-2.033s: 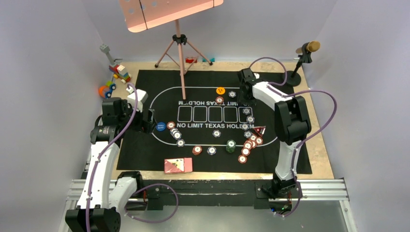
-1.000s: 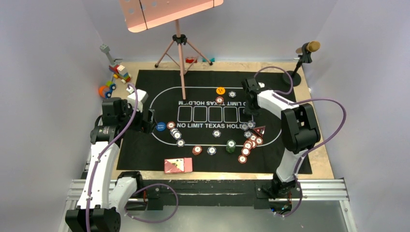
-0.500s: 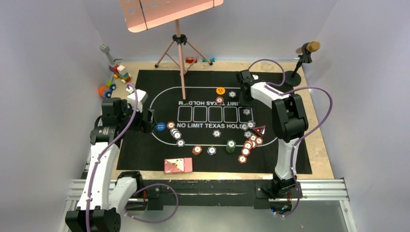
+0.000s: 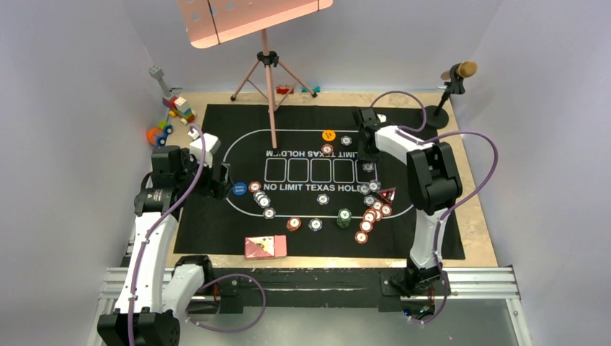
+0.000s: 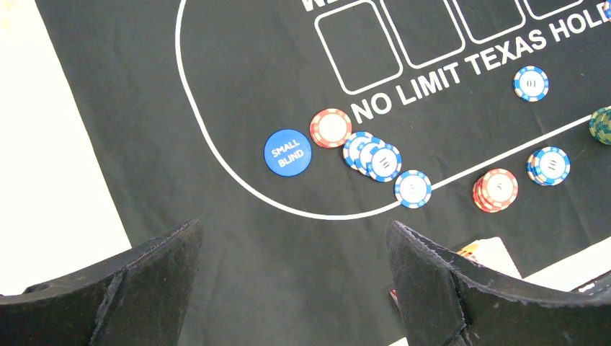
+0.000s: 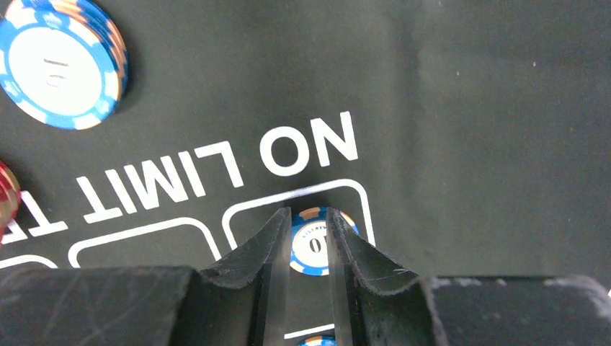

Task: Distribute texas hold em gaming equipment

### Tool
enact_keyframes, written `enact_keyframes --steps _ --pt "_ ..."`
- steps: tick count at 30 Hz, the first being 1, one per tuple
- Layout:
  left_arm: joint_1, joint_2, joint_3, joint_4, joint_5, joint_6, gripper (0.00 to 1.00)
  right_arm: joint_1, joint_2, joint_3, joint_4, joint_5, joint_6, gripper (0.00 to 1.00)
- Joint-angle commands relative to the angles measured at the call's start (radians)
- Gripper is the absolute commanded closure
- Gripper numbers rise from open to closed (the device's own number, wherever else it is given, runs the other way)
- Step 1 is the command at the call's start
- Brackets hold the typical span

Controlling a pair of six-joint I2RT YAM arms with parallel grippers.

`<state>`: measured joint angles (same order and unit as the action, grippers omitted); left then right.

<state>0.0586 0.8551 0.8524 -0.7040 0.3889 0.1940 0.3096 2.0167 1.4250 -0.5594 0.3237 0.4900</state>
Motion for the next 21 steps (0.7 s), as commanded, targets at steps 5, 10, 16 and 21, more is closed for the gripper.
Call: enact_keyframes --steps 5,10,16,21 --pt "0.003 -0.019 -0.005 0.024 0.005 0.012 0.0 0.013 -0.113 -0.17 -0.031 -0.034 0.01 0.74" --pt "0.003 -0.019 -0.005 0.021 0.011 0.013 0.0 0.038 -0.187 -0.276 -0.036 -0.041 0.018 0.75" --pt "0.003 -0.021 -0.006 0.021 0.014 0.015 0.0 0.042 -0.269 -0.393 -0.035 -0.04 0.043 0.76" --pt "0.004 -0.02 -0.006 0.022 0.014 0.016 0.0 0.043 -0.303 -0.392 -0.049 -0.023 0.044 0.76"
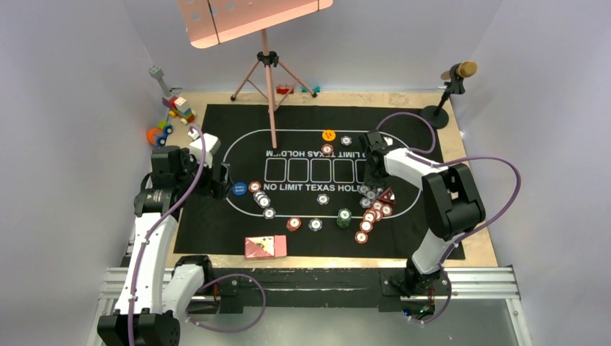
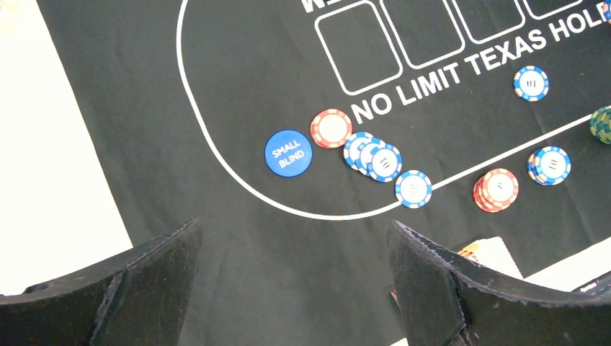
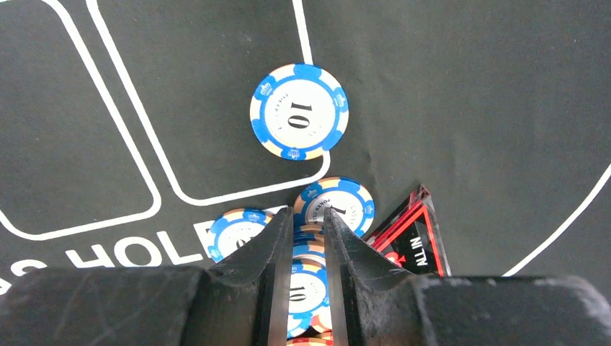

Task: Distribute texas hold em gaming equipment

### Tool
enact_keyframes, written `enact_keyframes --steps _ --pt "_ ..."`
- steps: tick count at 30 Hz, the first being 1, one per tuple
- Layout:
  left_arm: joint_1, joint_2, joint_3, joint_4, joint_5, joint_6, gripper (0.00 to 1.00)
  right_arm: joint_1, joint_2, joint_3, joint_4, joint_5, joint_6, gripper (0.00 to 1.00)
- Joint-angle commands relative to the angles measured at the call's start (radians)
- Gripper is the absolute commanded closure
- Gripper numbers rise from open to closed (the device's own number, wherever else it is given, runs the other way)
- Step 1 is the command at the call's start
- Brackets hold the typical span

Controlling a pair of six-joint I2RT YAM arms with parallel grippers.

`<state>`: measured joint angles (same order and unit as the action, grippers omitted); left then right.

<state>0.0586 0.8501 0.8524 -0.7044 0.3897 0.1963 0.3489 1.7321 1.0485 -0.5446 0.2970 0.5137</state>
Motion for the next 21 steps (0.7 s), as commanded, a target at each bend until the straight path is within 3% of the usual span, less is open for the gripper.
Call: enact_keyframes --steps 1,8,17,21 --pt "0.003 -0.014 -0.005 0.022 0.014 0.013 0.0 0.005 -0.024 -0.001 -0.071 0.011 0.019 0.76" --pt "0.003 -0.016 -0.006 0.023 0.01 0.012 0.0 0.096 -0.08 0.168 -0.138 0.066 0.013 0.73" --pt "0.003 -0.011 -0.005 0.022 0.008 0.01 0.0 0.296 -0.298 0.13 -0.118 -0.052 -0.03 0.41" --pt "0.003 -0.009 -0.003 0.021 0.008 0.01 0.0 0.4 -0.332 0.073 -0.164 -0.057 -0.017 0.34"
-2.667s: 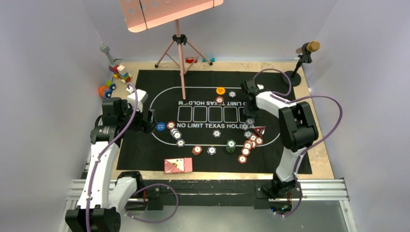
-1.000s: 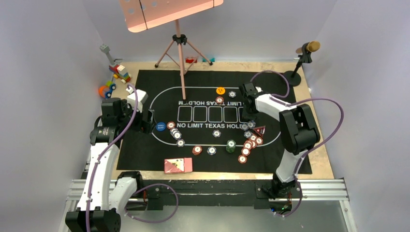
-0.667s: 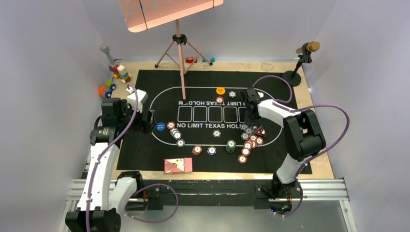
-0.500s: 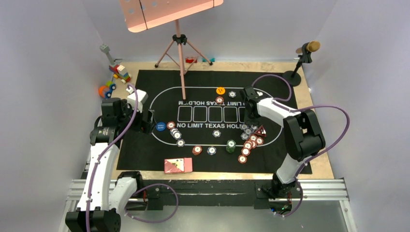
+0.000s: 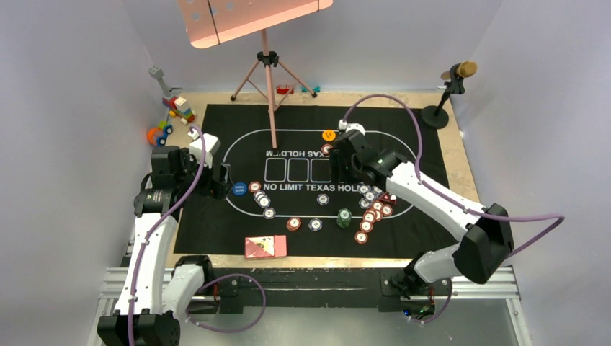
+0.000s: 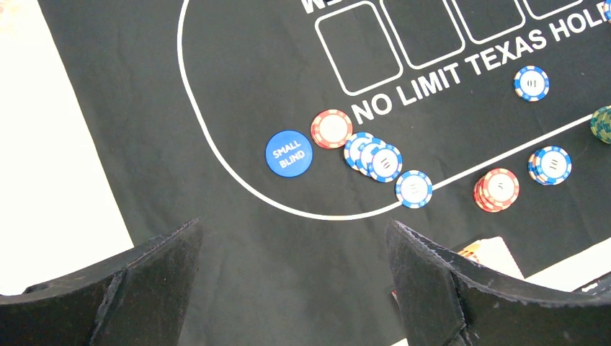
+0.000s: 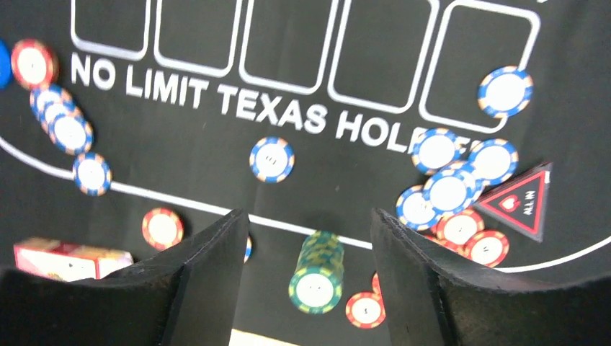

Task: Distribute texas hold em gaming equipment

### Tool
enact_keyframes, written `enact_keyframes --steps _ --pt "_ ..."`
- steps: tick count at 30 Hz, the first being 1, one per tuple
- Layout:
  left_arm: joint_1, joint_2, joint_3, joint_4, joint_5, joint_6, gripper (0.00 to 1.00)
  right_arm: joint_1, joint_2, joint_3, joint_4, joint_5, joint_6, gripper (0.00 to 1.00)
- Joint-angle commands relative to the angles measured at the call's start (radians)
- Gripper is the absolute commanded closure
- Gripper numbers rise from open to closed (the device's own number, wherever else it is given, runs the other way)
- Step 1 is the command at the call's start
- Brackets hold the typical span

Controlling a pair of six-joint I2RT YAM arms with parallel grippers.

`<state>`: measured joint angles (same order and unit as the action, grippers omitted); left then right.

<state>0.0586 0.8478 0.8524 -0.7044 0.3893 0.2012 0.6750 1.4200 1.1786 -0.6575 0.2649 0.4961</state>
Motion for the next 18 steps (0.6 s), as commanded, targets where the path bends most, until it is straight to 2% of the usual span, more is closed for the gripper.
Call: enact_keyframes --steps 1,5,10,18 --pt "0.003 -0.007 -0.004 0.022 0.008 0.005 0.0 0.098 -0.024 -0.072 -0.061 -0.014 0.008 0.33" --pt "0.003 -0.005 -0.004 0.023 0.008 0.004 0.0 0.158 -0.043 -0.126 -0.074 -0.003 0.045 0.31" --pt "0.004 -0.005 -0.005 0.023 0.008 0.004 0.0 0.176 -0.038 -0.16 -0.079 0.008 0.063 0.32" --pt "0.003 -0.01 -0.005 0.023 0.006 0.004 0.0 0.187 0.002 -0.213 -0.053 -0.022 0.074 0.37"
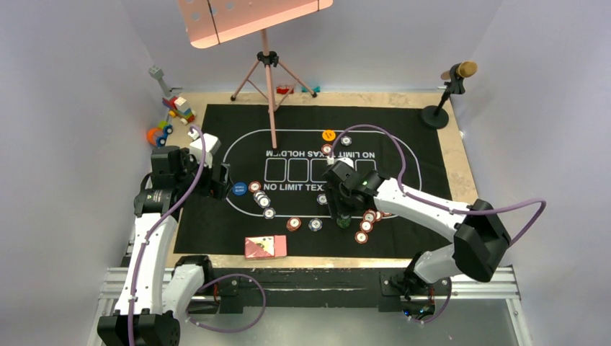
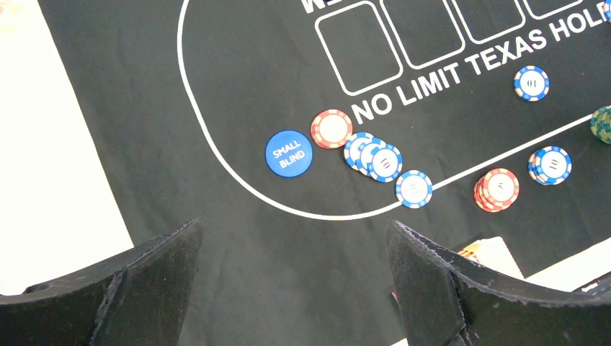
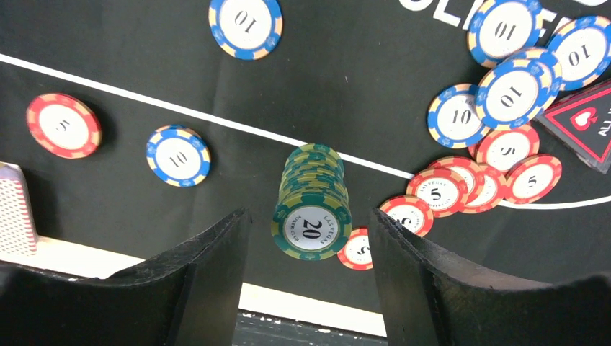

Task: Distribute texas hold em gaming equipment

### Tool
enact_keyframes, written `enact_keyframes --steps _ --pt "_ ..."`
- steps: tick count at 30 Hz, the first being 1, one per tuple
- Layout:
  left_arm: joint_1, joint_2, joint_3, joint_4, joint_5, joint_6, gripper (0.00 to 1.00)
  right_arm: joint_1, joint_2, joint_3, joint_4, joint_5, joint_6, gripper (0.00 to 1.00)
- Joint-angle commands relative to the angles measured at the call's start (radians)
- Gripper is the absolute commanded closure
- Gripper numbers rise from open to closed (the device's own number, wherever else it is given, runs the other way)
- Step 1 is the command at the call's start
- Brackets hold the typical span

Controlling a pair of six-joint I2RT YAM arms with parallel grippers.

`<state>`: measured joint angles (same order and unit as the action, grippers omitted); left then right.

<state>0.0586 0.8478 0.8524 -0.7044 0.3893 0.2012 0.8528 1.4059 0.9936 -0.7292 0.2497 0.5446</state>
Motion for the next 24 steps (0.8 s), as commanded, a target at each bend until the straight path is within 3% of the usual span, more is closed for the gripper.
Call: enact_keyframes --steps 1,11,24 --pt "0.003 -0.01 -0.005 0.023 0.006 0.005 0.0 0.009 0.019 -0.034 0.024 -0.013 0.025 0.37" --pt "0.003 -0.009 -0.006 0.022 0.006 0.005 0.0 0.011 0.05 -0.074 0.058 -0.027 0.026 0.41" --pt "0.004 -0.01 -0.007 0.024 0.004 0.005 0.0 0.011 0.059 -0.085 0.066 -0.02 0.042 0.64"
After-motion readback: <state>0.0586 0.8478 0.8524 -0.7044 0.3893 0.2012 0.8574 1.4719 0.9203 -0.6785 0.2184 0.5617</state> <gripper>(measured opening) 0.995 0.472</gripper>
